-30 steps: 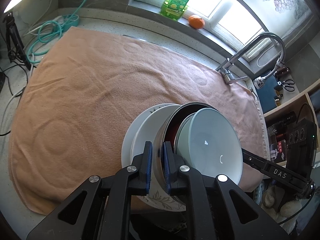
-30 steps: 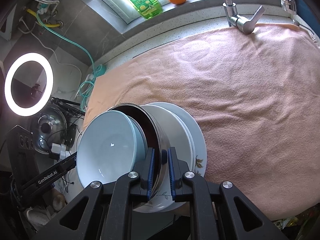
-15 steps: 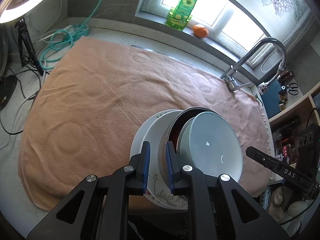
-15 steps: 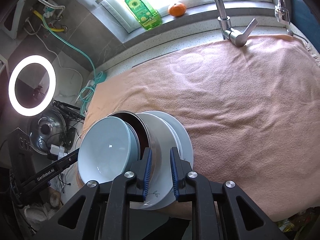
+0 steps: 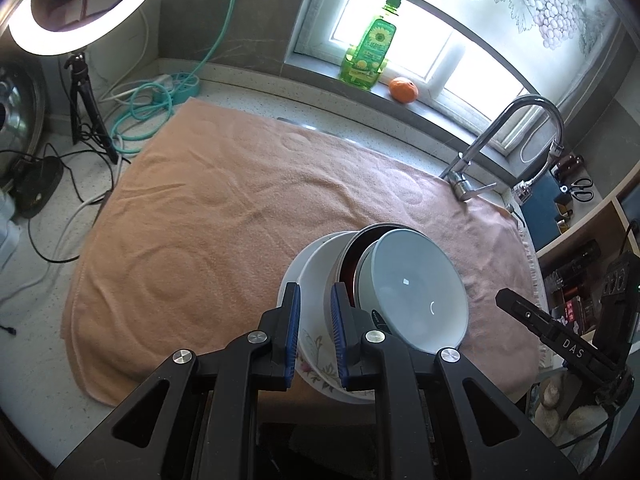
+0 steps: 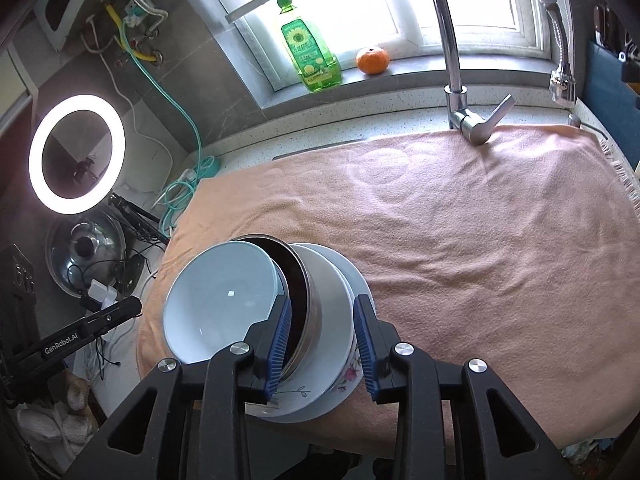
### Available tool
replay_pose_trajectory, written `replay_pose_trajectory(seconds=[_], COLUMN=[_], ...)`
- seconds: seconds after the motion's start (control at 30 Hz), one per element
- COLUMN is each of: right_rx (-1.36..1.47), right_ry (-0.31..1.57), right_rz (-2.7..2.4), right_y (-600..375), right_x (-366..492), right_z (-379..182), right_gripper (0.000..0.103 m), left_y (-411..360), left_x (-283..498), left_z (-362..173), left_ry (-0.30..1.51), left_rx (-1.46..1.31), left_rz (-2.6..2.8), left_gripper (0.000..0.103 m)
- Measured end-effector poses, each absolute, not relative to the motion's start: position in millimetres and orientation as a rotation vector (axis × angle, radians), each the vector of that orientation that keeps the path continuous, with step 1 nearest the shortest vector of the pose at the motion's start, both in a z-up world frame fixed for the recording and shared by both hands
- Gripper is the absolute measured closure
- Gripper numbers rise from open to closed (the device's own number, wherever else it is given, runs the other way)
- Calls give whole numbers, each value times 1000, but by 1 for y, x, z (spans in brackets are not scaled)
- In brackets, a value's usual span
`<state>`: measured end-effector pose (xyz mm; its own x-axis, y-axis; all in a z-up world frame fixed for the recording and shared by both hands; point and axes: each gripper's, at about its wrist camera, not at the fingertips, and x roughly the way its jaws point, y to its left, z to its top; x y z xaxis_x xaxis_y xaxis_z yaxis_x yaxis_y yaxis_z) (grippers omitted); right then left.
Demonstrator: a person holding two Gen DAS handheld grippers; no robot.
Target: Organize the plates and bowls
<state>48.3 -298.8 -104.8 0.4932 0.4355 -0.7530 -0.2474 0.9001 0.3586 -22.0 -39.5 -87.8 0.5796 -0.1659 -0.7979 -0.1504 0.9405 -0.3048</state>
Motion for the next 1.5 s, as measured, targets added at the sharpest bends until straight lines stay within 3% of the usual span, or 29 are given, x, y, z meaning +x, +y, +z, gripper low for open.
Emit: replay_pose_trajectory(seconds=[0.23, 0.3, 0.43, 0.53, 0.7, 0.93, 1.5], right_rx=[193, 184, 167, 134, 132, 144, 144], right_ry=[937, 925, 892, 847, 810, 765, 745], right_rz=[412, 409, 395, 363, 326, 276, 232], right_y=[-298, -297, -294, -290, -280, -272, -254], right_x=[36, 32, 18, 7, -12, -35, -59], right_z=[-98, -95, -89, -79, -63, -50, -47], right_gripper=[69, 69, 58, 57, 41, 27, 26], left_y=[-52, -57, -64, -68, -74, -66, -43], left_x=[-37, -42, -50, -54, -61, -70, -88], left_z=[-70, -65, -56, -50, -44, -43, -33], left_ry=[900, 885, 858, 834, 832, 830, 790], left_rx=[-319, -300, -248, -203, -122, -119, -123], left_rz=[-9, -12, -33, -54, -100, -133, -126], left_gripper=[89, 83, 69, 53, 30, 29, 28])
